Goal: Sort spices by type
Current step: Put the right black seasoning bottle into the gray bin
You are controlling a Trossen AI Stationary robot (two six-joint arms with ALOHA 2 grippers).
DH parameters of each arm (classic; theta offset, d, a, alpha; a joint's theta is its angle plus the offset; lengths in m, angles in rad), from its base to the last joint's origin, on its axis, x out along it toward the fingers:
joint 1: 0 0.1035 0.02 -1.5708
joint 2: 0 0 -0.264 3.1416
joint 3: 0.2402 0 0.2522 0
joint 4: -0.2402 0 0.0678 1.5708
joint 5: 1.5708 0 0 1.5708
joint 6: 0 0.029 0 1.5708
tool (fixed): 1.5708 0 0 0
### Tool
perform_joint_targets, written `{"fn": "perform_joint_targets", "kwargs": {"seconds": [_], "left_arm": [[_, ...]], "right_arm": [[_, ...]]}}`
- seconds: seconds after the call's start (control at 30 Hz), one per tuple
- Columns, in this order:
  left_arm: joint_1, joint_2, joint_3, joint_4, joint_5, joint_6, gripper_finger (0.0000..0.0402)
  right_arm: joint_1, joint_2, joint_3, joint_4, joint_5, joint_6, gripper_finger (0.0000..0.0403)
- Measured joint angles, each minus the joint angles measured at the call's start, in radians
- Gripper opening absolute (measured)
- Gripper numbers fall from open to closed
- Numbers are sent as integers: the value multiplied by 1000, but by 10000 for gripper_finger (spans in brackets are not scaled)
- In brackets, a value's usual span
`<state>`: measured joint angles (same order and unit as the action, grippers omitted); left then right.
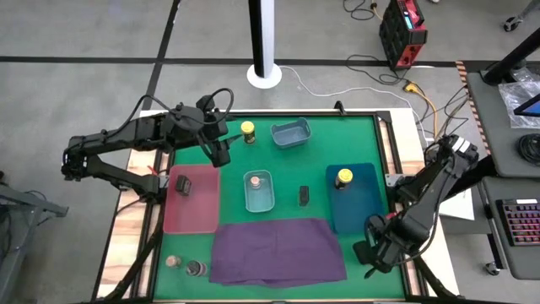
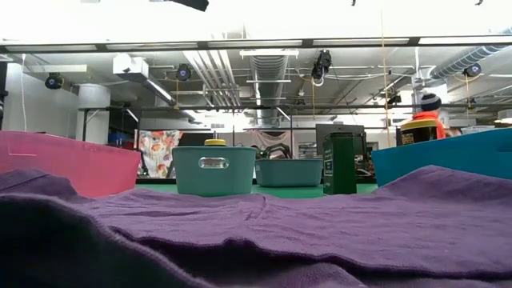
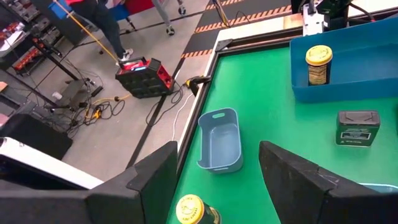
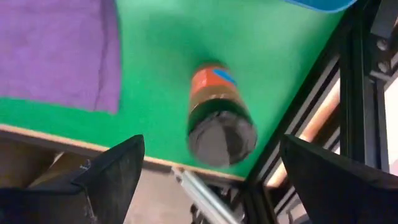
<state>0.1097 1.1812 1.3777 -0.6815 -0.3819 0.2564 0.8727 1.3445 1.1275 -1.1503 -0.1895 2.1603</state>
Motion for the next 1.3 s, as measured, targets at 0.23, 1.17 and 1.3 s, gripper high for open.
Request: {"fn": "perform_joint_targets", "kwargs": {"seconds": [0.23,1.17,1.3], "left_arm": [[0,2,0,0,0,-3,210],[5,2,0,1,-1,-7,210],[5,2,0,1,-1,-7,210]], "right_arm": [[0,5,-131,165,-36,13,365],[-20,8,-143,250,-73,-5,192],[-88,-9,15,98,-73,-99,192]]}}
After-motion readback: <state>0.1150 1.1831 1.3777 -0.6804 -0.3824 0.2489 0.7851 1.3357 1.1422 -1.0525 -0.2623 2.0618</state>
